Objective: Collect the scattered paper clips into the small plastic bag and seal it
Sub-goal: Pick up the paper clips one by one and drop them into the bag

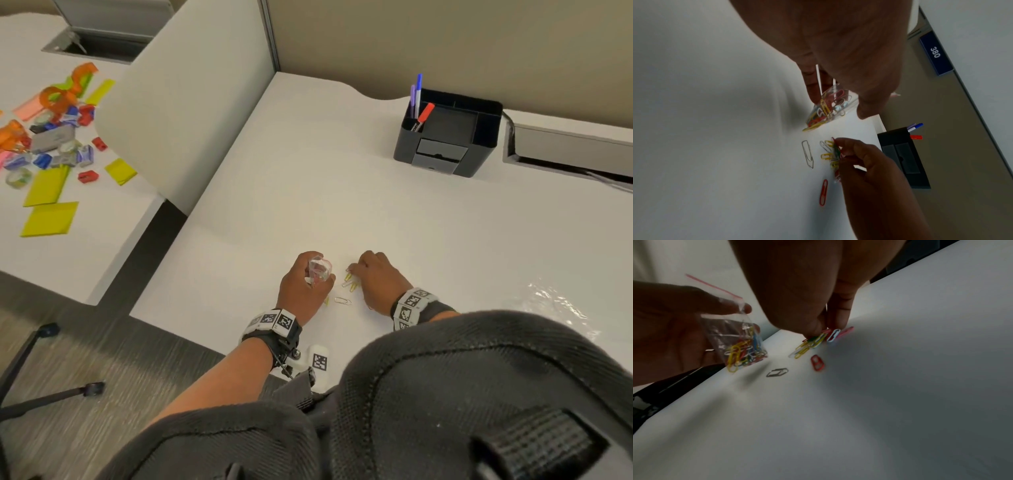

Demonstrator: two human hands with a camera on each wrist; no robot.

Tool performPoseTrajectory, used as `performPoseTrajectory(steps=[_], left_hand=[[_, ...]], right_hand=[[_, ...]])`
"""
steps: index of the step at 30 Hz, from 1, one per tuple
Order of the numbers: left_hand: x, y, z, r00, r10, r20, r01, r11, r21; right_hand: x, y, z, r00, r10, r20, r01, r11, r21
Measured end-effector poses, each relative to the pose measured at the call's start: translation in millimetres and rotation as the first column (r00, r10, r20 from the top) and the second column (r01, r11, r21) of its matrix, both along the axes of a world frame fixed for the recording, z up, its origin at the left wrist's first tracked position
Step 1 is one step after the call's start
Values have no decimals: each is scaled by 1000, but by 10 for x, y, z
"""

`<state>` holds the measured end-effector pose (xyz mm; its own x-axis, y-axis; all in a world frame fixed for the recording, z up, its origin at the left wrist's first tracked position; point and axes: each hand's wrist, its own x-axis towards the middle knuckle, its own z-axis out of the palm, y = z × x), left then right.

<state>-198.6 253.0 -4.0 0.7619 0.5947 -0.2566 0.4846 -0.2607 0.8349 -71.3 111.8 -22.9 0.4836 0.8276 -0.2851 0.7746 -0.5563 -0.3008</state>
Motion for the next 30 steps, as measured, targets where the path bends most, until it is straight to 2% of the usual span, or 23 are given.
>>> performPoseTrajectory(steps=[5,8,12,17,22,27,30], left_hand=[[-57,-47,-18,1000,5,-4,-5,1000,-18],[-50,-71,6,1000,-3,5,3,1000,-30],[-49,-83,41,1000,2,18,-2,999,-38],[-69,-130,21,1000,3,27,-1,998,-57],[-50,-175,6,999,-13,43,15,999,-52],[-9,-237,10,999,-23,45,25,999,-46],[13,-278,14,999,-45,30,46,998,-44]], right_hand=[[-156,6,29,999,-13,30,13,1000,0],[-269,24,3,995,26,97,-23,999,-32],[-190,-56,7,983,-17,181,24,999,-39],[71,-433,37,990,-114,88,119,992,-49],[60,-611,42,979,-176,-103,168,982,-87],[-25,-479,54,975,-181,-127,177,983,-44],[-64,-382,78,991,-108,-84,101,991,-82]])
